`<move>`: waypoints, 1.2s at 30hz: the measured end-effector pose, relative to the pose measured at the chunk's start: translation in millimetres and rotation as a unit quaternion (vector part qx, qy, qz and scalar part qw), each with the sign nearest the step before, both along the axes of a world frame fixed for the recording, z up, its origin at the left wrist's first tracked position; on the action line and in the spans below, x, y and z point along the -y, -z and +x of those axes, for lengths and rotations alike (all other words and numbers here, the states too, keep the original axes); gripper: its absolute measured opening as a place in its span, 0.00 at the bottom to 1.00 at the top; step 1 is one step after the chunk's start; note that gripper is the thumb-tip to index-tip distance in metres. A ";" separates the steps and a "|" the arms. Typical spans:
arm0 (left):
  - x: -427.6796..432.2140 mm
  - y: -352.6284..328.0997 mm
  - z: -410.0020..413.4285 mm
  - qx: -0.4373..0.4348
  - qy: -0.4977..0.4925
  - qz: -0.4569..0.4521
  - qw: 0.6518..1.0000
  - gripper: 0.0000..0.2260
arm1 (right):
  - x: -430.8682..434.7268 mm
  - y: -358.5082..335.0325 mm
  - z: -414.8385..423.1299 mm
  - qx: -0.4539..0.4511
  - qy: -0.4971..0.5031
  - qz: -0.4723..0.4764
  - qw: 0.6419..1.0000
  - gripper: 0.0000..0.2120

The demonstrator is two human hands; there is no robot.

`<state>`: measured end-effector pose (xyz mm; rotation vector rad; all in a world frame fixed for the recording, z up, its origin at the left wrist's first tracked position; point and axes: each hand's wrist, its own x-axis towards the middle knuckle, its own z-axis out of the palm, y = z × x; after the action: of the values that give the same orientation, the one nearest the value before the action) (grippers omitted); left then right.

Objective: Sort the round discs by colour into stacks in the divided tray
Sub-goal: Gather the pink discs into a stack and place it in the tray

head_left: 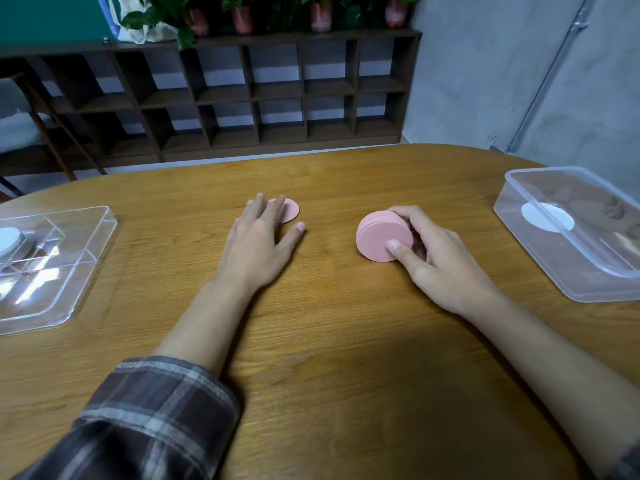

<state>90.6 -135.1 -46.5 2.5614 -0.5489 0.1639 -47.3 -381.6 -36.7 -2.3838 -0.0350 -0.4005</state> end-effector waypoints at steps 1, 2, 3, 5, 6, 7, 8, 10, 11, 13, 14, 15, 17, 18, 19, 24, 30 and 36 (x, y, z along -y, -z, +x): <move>-0.5 0.7 1.4 -0.012 -0.004 0.014 1.000 0.29 | -0.1 -0.2 0.1 -0.002 0.001 0.001 1.000 0.17; -0.3 1.5 1.8 -0.015 -0.004 0.027 1.000 0.29 | -0.2 -0.3 0.2 -0.003 0.002 0.001 1.000 0.17; 0.1 2.1 1.6 -0.010 -0.001 0.031 0.999 0.27 | -0.3 -0.3 0.5 -0.003 0.001 0.001 1.000 0.17; 0.9 1.4 -1.9 0.012 0.009 0.010 1.000 0.23 | 0.0 -0.4 0.9 -0.002 0.001 0.002 1.000 0.17; 1.2 0.4 -5.0 0.022 0.014 -0.001 1.000 0.22 | 0.0 -0.8 0.9 -0.002 0.001 0.002 1.000 0.17; 2.1 -0.5 -8.8 0.029 0.019 -0.006 0.999 0.20 | 0.0 -1.0 0.9 -0.003 0.002 0.002 1.000 0.17; 3.4 -1.1 -12.9 0.034 0.022 -0.008 0.999 0.19 | 0.1 -1.3 0.9 -0.003 0.002 0.004 1.000 0.17; 6.9 -2.9 -22.4 0.040 0.032 -0.006 0.999 0.18 | -0.1 -1.5 1.2 -0.002 0.005 0.008 1.000 0.17; 9.2 -3.7 -27.8 0.044 0.040 -0.004 0.998 0.17 | -0.3 -1.4 1.5 0.001 0.006 0.011 1.000 0.17; 13.8 -4.2 -39.3 0.060 0.067 0.001 0.996 0.16 | -0.4 -0.9 2.5 0.012 0.010 0.016 1.000 0.16; 15.7 -4.0 -44.1 0.066 0.080 0.004 0.995 0.16 | -0.1 -0.6 3.0 0.016 0.012 0.019 1.000 0.16; 17.6 -3.8 -48.5 0.068 0.090 0.003 0.994 0.15 | 0.3 -0.3 3.1 0.020 0.014 0.021 0.999 0.16; 19.2 -2.5 -53.9 0.067 0.103 -0.007 0.992 0.15 | 1.0 0.1 3.2 0.023 0.020 0.023 0.999 0.17; 18.6 -2.1 -55.4 0.068 0.110 -0.014 0.991 0.15 | 1.4 0.3 3.3 0.026 0.024 0.025 0.999 0.17; 17.5 -1.3 -56.2 0.072 0.117 -0.021 0.990 0.15 | 2.0 0.6 3.5 0.030 0.030 0.028 0.999 0.17; 20.2 -6.6 -67.6 0.150 0.152 -0.019 0.977 0.20 | 3.9 0.2 4.1 0.042 0.043 0.041 0.997 0.17; 29.0 -5.1 -74.1 0.208 0.171 -0.156 0.950 0.11 | -3.4 -4.3 1.2 0.036 0.012 0.038 0.999 0.19; 28.9 -4.9 -67.5 0.171 0.149 -0.231 0.946 0.04 | -6.3 -6.5 -0.5 0.025 0.005 0.049 0.998 0.18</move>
<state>23.1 -163.9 -41.6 1.9758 -0.9011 0.5665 -47.7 -375.3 -30.2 -2.2784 -0.0256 -0.4552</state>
